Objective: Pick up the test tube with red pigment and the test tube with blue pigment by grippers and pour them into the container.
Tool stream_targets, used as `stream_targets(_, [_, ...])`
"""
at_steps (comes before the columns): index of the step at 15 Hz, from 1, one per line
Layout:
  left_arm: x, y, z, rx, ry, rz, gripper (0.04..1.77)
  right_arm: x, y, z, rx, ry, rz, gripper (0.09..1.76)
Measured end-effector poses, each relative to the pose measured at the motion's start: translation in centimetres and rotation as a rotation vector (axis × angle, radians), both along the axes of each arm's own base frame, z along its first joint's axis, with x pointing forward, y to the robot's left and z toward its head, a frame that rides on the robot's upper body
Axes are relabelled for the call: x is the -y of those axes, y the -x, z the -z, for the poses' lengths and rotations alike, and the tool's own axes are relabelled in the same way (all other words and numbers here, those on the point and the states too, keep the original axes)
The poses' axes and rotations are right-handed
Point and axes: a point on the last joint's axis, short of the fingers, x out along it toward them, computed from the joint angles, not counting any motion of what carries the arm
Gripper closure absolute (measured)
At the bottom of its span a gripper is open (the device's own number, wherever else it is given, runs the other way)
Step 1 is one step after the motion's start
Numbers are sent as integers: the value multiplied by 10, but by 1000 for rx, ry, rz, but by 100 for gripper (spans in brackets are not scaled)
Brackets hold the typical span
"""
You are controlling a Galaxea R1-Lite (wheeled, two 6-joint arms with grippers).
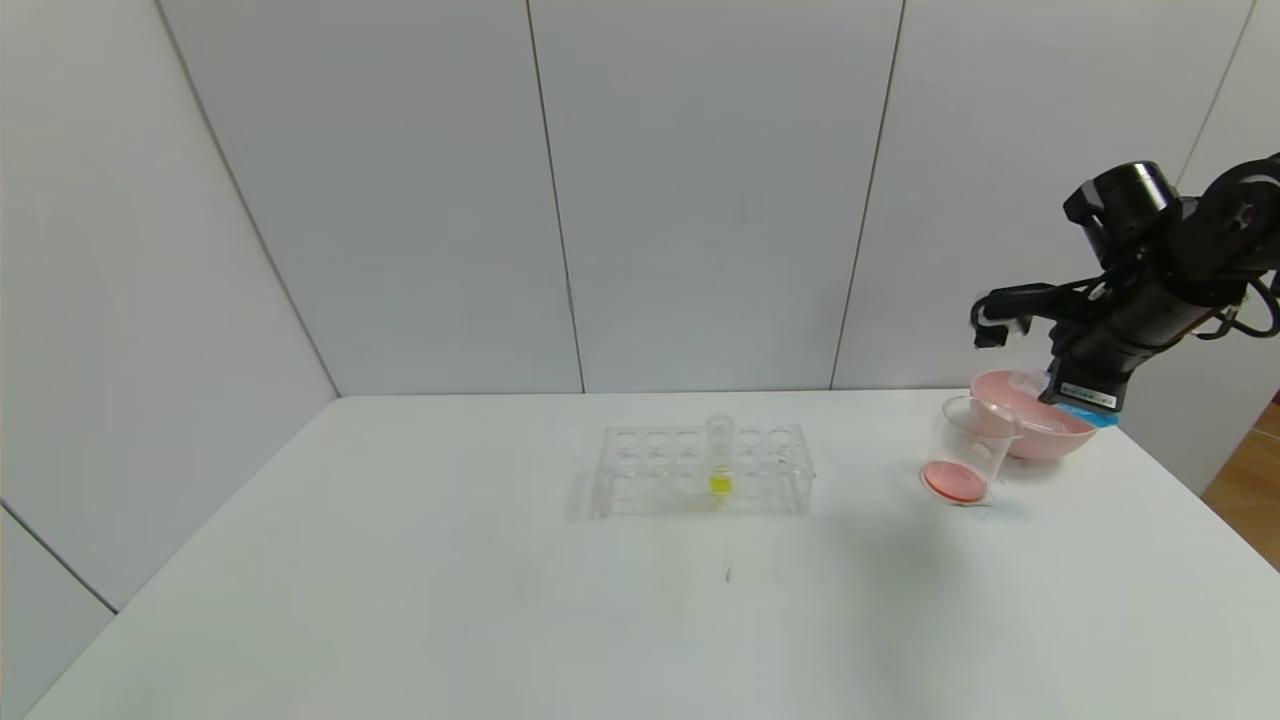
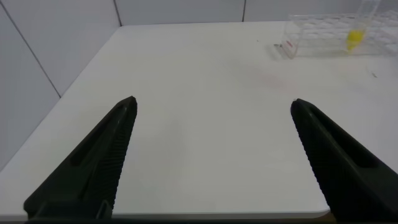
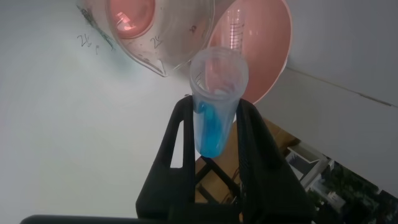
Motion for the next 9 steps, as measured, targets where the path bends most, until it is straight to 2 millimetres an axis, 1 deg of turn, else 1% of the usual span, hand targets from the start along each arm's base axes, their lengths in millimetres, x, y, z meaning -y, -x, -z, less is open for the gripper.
stream_targets(6, [0,0,0,0,0,0,5,-5,-6,13,-41,28,12,138])
stream_targets(9, [0,0,0,-1,0,0,5,-10,-9,19,-55,33,5,138])
